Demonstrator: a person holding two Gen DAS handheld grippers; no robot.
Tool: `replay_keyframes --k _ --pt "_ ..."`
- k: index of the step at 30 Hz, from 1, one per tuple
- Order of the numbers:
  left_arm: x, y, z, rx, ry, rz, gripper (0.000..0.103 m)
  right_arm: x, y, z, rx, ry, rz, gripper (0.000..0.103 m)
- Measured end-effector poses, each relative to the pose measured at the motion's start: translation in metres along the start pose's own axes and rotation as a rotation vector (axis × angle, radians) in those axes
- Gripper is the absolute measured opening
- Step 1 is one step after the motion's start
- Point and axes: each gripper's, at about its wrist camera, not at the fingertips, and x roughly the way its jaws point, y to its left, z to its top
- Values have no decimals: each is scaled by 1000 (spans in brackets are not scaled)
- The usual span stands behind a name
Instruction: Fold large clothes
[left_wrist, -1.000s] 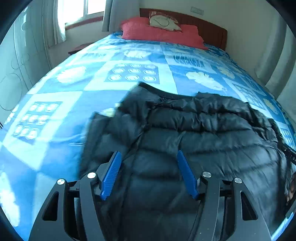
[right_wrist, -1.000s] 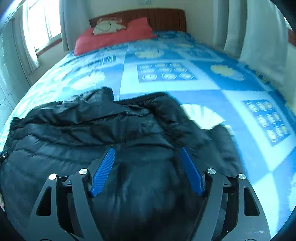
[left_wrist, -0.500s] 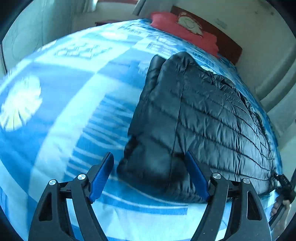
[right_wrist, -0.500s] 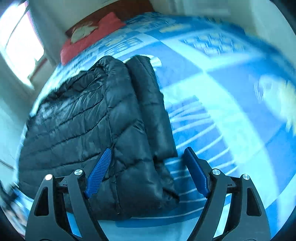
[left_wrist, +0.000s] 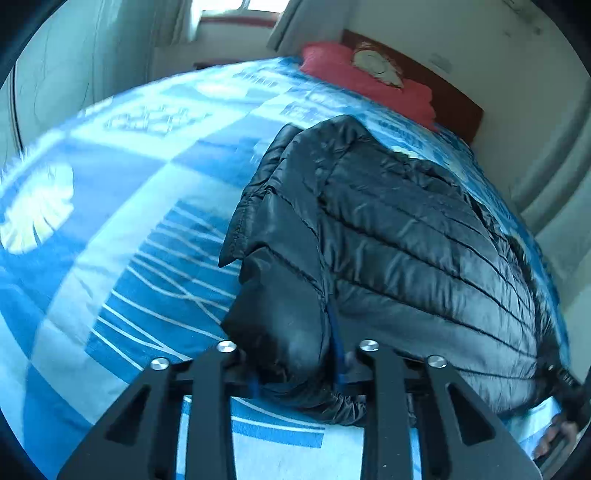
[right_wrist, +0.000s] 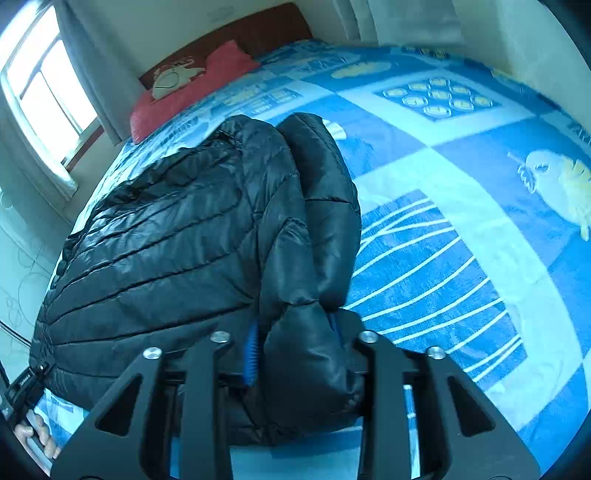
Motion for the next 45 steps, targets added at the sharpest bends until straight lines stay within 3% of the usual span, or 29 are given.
replay_keyframes --k 6,13,22,33,45 --pt "-29 11 -10 -8 1 -12 23 -29 -6 -20 9 -4 35 22" --pt "-78 41 -57 -44 26 -46 23 -72 -22 -65 15 36 78 22" --pt "-125 62 -111 -41 30 -35 24 -109 -33 -116 10 56 94 22" --pt "-139 72 -132 -52 42 -36 24 -122 -37 -136 -3 56 85 22" --pt "-135 74 -139 -28 39 -34 25 -114 -40 -135 -1 61 72 26"
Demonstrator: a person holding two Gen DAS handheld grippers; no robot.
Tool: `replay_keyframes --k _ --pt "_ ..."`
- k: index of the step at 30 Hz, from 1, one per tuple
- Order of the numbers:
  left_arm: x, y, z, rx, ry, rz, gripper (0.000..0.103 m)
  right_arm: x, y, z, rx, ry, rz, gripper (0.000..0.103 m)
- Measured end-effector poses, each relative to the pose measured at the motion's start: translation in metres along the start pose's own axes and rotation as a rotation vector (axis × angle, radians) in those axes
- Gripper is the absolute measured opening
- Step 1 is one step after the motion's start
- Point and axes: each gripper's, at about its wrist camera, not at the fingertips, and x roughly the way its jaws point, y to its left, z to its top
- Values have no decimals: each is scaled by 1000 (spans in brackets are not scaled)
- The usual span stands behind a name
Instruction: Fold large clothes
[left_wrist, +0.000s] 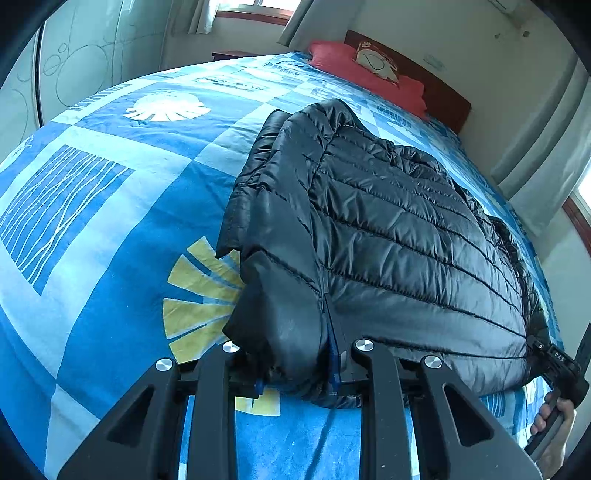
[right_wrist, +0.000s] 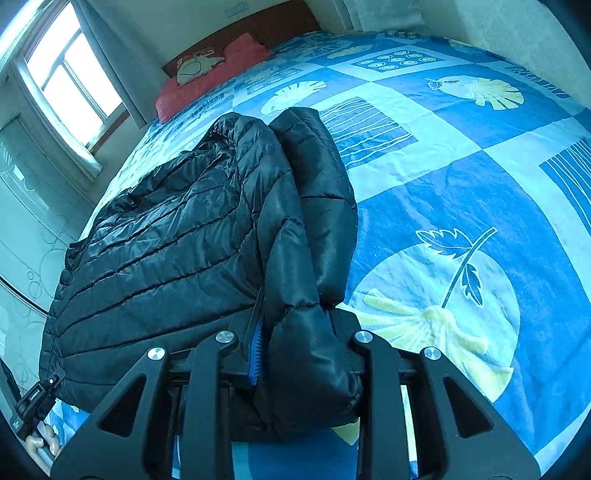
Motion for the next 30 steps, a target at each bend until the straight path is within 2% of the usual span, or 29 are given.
replay_keyframes --k 12,15,18,22,25,26,28,30 --pt "-5 1 -2 -1 5 -10 25 -5 -3 -5 15 3 1 25" --pt "-4 4 -3 -1 10 -14 25 -3 -5 -4 24 5 -2 28" --pt "-4 2 -2 24 16 6 34 -3 -5 -2 24 6 -22 35" --pt "-5 9 -2 26 35 24 56 -6 -4 -3 6 8 -46 43" --pt "-12 16 -5 32 50 4 61 -15 -1 -6 -14 12 -70 50" --pt "-14 17 -6 39 54 4 65 -18 0 -7 -18 11 -81 56" --pt "-23 20 -9 70 62 1 67 -32 1 -8 -24 -11 -123 65" --pt "-30 23 -11 103 65 10 68 -48 2 -7 -36 -40 -153 65"
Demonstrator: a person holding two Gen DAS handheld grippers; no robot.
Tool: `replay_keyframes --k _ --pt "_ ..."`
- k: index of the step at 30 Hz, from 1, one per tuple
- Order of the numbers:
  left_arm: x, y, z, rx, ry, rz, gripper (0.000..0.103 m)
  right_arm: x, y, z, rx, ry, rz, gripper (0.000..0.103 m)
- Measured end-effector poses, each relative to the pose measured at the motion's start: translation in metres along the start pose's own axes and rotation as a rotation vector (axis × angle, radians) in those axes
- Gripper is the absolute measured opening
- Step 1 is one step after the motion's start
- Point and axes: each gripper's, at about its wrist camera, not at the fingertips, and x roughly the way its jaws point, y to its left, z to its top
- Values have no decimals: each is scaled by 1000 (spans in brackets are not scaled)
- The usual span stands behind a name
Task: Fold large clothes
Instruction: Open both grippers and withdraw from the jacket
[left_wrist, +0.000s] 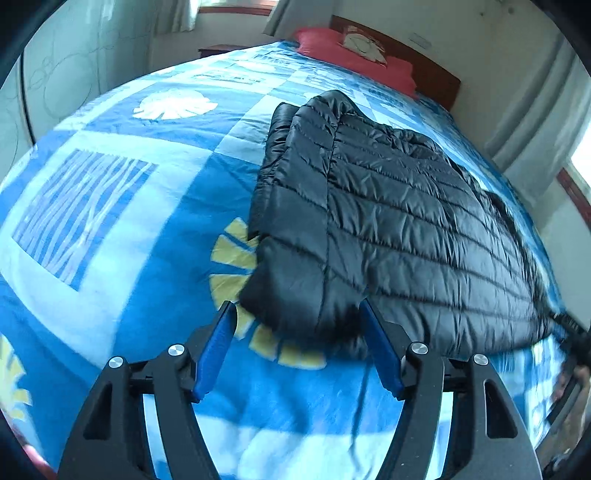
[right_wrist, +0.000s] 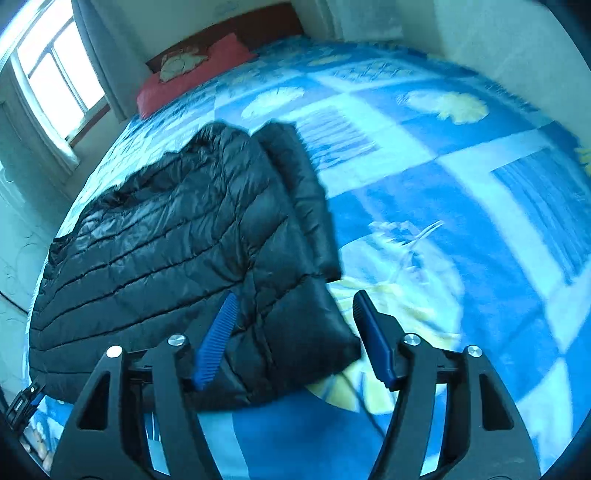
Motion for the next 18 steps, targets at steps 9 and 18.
replay_keyframes --k 9,18 --pt "-41 28 32 23 -32 14 69 -11 49 8 -77 15 66 34" --pt "-9 20 92 67 -15 72 75 36 179 28 -233 57 214 34"
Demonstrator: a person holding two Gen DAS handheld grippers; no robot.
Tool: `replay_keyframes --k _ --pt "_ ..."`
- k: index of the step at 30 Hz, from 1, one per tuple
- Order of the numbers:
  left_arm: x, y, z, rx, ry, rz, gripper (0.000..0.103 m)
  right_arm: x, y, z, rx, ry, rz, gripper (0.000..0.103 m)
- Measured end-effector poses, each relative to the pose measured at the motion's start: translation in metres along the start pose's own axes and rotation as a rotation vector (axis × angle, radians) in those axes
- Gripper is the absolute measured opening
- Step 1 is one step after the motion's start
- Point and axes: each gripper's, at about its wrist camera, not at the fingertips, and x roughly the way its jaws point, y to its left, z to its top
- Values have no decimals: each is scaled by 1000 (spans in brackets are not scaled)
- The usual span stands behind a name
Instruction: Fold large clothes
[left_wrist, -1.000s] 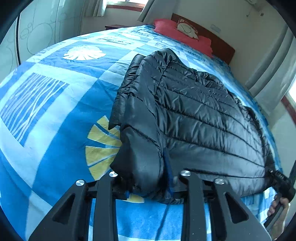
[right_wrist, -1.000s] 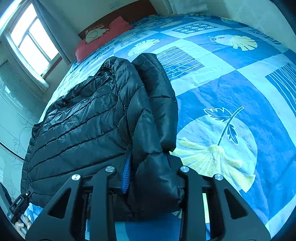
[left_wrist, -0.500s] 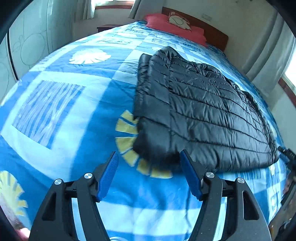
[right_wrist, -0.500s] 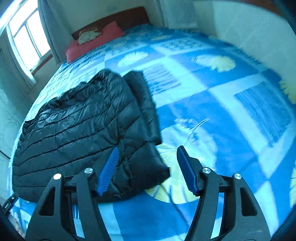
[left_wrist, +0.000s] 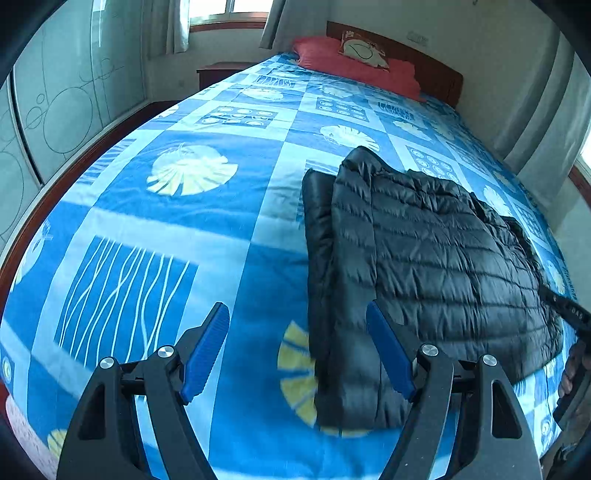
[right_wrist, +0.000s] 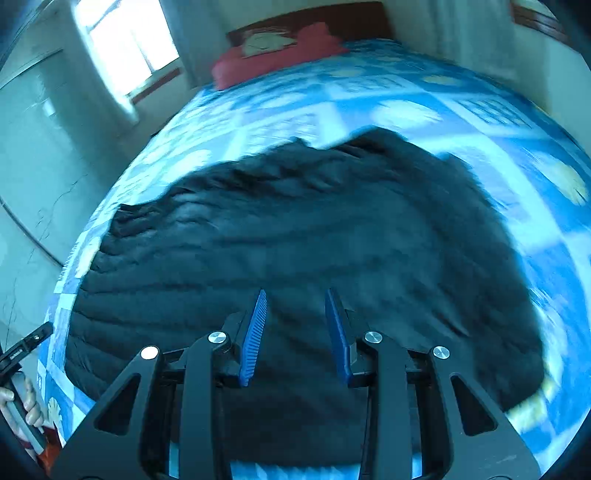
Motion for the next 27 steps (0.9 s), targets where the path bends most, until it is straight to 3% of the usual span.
replay_keyframes --k 5,10,16,22,27 --pt "23 -5 14 -13 19 6 75 37 33 18 -40 41 21 34" --pt "43 -8 18 -9 52 36 75 77 44 9 -98 105 -69 34" --pt "54 -11 23 -10 58 56 75 87 50 -3 -164 100 -128 34" --pt "59 -20 31 -12 65 67 76 86 51 -9 -161 86 -129 35" --pt "68 -39 36 44 75 93 76 87 53 -10 -155 79 -133 35"
